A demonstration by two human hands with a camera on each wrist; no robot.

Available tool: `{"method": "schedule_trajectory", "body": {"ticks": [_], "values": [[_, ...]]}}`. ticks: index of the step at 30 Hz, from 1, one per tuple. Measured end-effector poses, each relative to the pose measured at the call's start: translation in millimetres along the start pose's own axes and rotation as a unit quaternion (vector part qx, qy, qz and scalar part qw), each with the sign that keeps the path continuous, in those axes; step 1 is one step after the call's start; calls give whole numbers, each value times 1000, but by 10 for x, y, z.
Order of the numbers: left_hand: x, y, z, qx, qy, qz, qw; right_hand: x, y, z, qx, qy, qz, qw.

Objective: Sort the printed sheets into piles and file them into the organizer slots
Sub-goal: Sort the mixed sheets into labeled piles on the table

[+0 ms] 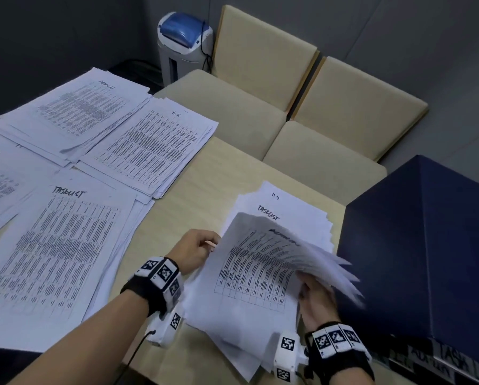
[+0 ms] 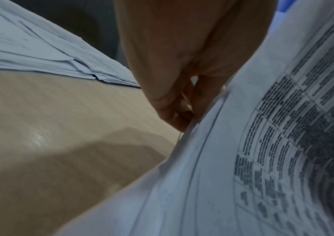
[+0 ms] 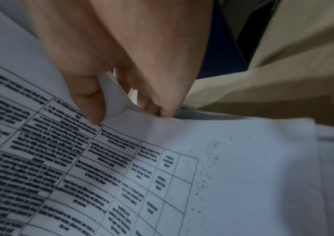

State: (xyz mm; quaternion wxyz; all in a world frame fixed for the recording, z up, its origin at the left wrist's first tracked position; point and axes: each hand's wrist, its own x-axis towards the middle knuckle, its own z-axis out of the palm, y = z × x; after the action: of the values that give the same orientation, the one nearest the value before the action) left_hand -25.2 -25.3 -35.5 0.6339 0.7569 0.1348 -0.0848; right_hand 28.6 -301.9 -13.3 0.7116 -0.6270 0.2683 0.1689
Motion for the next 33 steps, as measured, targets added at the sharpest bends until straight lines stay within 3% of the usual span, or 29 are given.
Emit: {"method": "schedule_trajectory", "body": {"ticks": [4,8,10,12,16,21,23,25,28,30,33], "values": [[-55,82,79,-10,-69,-38,997,-64,18,-3,4,-27,-9,1000],[-77,141,177,19,-94,-58,994,14,73,-68,-2,34,-26,999],[-69,190,231,18,-61,-54,997,-30,1,-65,13,31,-25,999],[-44,329,278,37,14,-12,999,-109,-140,18,-7,-16,-38,999],[-4,957,319,29,196,79,977,-300,-626,280,-64,-4,-209,976],[-27,1619,294,-100,232,190,949,-508,-1100,519,-11,10,-356,934],[-8,1543,304,-130,236,163,949,-469,-1032,552,2,-4,-352,936],[24,1328,342,-137,221,91,961,-324,-775,515,-49,-15,-305,951],[82,885,365,-64,172,-16,983,-126,-330,470,-162,-8,-228,960],[77,672,313,-37,147,-13,988,-39,-227,506,-193,11,-231,954],[-7,533,152,-101,145,-5,984,-22,-294,716,-197,15,-258,946]]}}
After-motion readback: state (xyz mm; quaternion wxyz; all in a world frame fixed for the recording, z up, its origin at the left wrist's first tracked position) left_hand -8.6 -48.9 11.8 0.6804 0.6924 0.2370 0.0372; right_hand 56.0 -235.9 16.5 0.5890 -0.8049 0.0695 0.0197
